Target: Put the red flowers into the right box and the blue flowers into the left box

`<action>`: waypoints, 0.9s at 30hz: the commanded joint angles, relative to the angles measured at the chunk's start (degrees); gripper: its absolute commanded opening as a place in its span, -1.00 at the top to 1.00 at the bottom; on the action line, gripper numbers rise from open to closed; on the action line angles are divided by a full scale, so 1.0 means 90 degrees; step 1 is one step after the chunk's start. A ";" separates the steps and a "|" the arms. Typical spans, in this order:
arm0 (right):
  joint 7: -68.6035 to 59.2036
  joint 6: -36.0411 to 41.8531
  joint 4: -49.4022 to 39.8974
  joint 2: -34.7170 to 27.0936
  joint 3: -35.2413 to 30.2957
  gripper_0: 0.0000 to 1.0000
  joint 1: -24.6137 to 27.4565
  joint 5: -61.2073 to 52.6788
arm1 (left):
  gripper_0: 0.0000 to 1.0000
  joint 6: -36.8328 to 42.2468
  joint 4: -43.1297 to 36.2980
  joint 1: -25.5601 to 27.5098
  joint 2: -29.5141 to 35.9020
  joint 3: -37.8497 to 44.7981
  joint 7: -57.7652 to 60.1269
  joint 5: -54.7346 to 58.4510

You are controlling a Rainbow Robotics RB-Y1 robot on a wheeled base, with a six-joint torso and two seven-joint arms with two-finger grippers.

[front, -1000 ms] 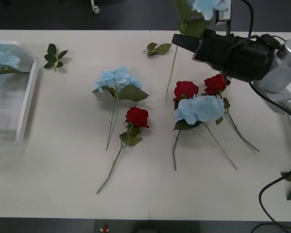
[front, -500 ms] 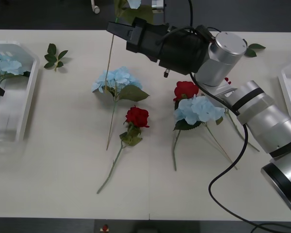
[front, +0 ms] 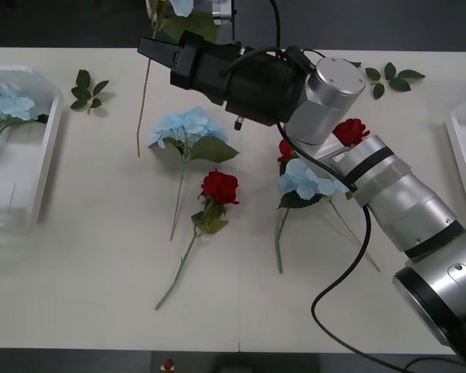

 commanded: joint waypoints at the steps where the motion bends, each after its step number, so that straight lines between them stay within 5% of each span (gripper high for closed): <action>1: -0.0139 0.0099 -0.0105 -0.0025 -0.0015 1.00 -0.0242 -0.0059 | -1.00 0.0492 -0.0144 0.0047 0.0254 -0.0010 -0.0324 0.1098; 16: -0.0139 0.0274 -0.0105 -0.0054 -0.0015 1.00 -0.0242 -0.0205 | -1.00 0.1126 0.0306 0.0037 0.0048 -0.2178 -0.0392 0.6000; 27: -0.0139 0.0313 -0.0105 -0.0054 -0.0015 1.00 -0.0252 -0.0274 | -1.00 0.0941 0.0227 0.0037 -0.0850 -0.2833 -0.0139 0.6850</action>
